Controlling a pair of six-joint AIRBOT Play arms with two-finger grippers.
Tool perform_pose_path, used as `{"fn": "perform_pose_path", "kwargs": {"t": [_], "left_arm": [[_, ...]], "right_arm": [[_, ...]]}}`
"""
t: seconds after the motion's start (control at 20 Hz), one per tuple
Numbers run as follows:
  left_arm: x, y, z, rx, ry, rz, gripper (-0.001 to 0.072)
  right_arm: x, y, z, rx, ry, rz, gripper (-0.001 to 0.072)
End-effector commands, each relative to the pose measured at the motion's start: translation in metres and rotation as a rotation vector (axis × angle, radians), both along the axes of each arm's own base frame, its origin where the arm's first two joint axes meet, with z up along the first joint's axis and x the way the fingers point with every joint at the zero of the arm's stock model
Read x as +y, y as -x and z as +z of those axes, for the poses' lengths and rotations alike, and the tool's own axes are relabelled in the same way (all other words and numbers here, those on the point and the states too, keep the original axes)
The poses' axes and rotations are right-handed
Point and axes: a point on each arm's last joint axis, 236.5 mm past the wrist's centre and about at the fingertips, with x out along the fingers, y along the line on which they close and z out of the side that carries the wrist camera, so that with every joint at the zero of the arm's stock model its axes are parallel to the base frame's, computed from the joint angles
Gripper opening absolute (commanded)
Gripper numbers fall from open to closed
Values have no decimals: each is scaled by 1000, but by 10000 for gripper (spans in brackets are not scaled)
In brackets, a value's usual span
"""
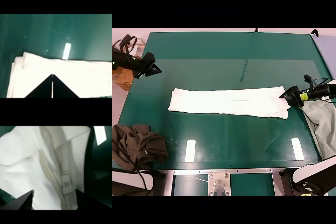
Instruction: Fold the shirts.
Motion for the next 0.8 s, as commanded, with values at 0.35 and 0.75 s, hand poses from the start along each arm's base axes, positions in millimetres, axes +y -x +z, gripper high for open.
{"fn": "perform_pose_path", "kwargs": {"t": [0.35,0.75], "left_arm": [[-10,1,7,-5,50,-13,20],[-27,-5,23,-60,134,-40,20]], "right_arm": [[-40,-25,37,-94,53,40,599],[-32,-13,-2,1,-3,39,599]]}}
